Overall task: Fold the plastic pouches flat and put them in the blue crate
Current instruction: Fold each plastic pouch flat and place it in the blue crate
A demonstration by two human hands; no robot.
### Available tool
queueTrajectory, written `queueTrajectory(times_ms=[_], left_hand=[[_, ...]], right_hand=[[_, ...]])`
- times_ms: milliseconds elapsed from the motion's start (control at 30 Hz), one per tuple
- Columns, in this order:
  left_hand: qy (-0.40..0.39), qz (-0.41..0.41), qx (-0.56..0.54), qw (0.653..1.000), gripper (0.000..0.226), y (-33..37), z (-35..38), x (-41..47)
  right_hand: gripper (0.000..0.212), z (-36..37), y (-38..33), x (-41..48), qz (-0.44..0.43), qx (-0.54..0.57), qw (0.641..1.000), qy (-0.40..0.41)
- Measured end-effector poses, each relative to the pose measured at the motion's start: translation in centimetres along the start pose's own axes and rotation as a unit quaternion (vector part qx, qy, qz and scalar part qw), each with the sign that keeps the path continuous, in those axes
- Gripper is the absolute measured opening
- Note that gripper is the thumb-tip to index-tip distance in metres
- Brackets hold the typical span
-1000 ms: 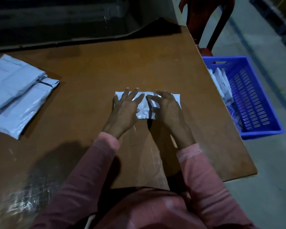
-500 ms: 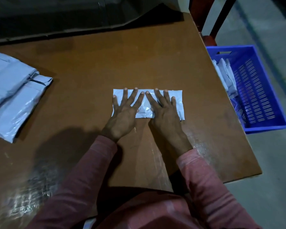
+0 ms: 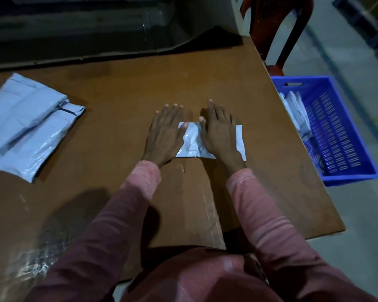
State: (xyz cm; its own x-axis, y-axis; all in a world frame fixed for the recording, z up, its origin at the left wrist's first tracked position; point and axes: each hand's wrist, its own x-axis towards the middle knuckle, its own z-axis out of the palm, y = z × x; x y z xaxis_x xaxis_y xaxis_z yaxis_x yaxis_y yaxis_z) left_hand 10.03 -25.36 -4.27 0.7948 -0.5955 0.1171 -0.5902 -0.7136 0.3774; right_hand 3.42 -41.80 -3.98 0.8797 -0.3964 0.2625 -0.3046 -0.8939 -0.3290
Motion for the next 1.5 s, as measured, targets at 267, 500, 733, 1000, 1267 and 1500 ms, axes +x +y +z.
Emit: queueTrajectory(times_ms=[267, 500, 733, 1000, 1267, 1500], left_hand=[[-0.006, -0.022, 0.085, 0.996, 0.068, -0.8, 2.2, 0.0], [0.008, -0.018, 0.108, 0.994, 0.061, -0.5, 2.0, 0.0], [0.011, -0.02, 0.111, 0.994, 0.064, -0.3, 1.6, -0.2], [0.034, -0.1, 0.139, 0.985, 0.068, -0.5, 1.2, -2.5], [0.03, -0.106, 0.133, 0.985, 0.062, -0.6, 1.8, -2.2], [0.024, -0.102, 0.13, 0.986, 0.063, -0.8, 1.6, -2.3]], right_hand=[[0.066, 2.0, 0.4, -0.8, 0.029, -0.053, 0.998, -0.008], [0.065, 2.5, 0.6, -0.6, 0.027, -0.079, 0.996, -0.012], [0.06, 1.9, -0.2, -0.2, 0.022, -0.048, 0.998, 0.015], [0.059, 3.0, -5.1, 1.6, -0.015, -0.046, 0.999, 0.0], [0.059, 3.8, -5.1, 1.1, 0.029, -0.098, 0.995, -0.015], [0.049, 3.5, -4.8, 1.0, 0.014, -0.025, 0.999, 0.014]])
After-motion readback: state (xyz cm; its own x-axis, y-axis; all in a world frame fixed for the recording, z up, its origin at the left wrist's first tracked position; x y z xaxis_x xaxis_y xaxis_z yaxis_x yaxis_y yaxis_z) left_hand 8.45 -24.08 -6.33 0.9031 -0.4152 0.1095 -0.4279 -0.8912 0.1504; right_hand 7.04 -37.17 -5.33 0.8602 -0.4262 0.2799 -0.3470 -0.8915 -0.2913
